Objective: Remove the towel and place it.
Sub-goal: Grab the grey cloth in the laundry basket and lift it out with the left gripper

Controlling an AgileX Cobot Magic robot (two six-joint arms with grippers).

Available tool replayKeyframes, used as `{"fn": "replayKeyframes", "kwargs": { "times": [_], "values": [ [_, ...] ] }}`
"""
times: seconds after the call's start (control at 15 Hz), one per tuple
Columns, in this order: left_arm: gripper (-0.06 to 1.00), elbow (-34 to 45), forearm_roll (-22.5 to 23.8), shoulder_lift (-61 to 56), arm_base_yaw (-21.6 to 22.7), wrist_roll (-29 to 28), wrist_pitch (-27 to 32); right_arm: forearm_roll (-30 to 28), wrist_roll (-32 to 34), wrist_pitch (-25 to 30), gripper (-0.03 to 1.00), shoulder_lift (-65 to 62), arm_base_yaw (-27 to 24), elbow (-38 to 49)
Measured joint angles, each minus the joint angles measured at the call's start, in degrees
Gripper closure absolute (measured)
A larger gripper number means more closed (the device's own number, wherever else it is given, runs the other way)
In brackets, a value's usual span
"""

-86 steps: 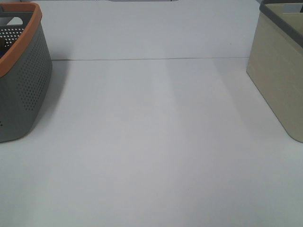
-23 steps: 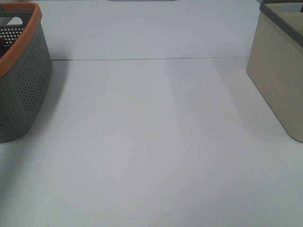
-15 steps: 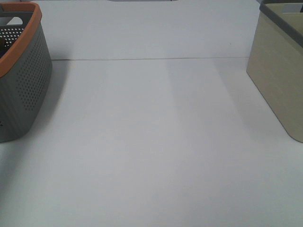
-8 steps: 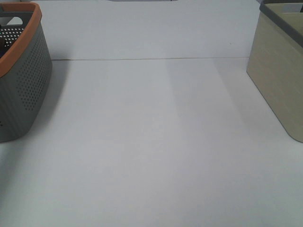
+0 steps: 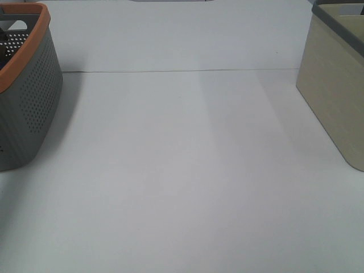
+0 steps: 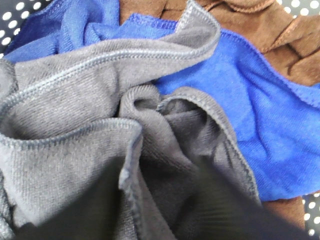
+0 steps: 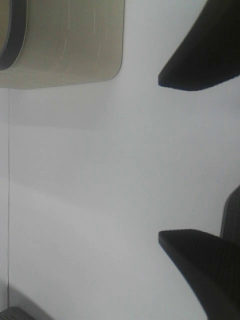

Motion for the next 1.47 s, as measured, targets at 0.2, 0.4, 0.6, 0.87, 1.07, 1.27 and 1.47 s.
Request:
{"fn": "replayKeyframes", "kwargs": {
  "times": [0.2,0.4,0.6,0.87,1.07,1.27,1.47],
  "values": [
    [0.94,0.0,4.2,-0.5,-0.4,0.0,-0.1,-0.5,0.4,0.0,0.21,0.0,0.0,0.0],
    [0.94,-0.1,8.8,-3.2,-1.2,-0.2,-0.4,-0.9,0.7,0.0,0.21,0.0,0.0,0.0],
    [0.94,-0.1,9.7,-6.0,-1.2,-0.2,-1.5,-0.9,0.7,0.0,0.21,0.0,0.0,0.0],
    [0.94,-0.1,10.1,-10.3,-2.6,1.0,-1.1,-0.9,0.7,0.0,0.21,0.0,0.0,0.0],
    [0.94,-0.1,13.9,-14.8,-5.8,1.3,-1.8,-0.9,0.7,0.0,0.21,0.0,0.0,0.0],
    [0.94,-0.1,15.7,-17.6,-8.0,1.4,-5.8,-0.9,0.7,0.0,0.21,0.0,0.0,0.0],
    [0.94,-0.1,16.4,-19.5,-9.1,1.4,-9.1,-0.9,0.7,0.0,0.21,0.0,0.0,0.0]
  ]
}}
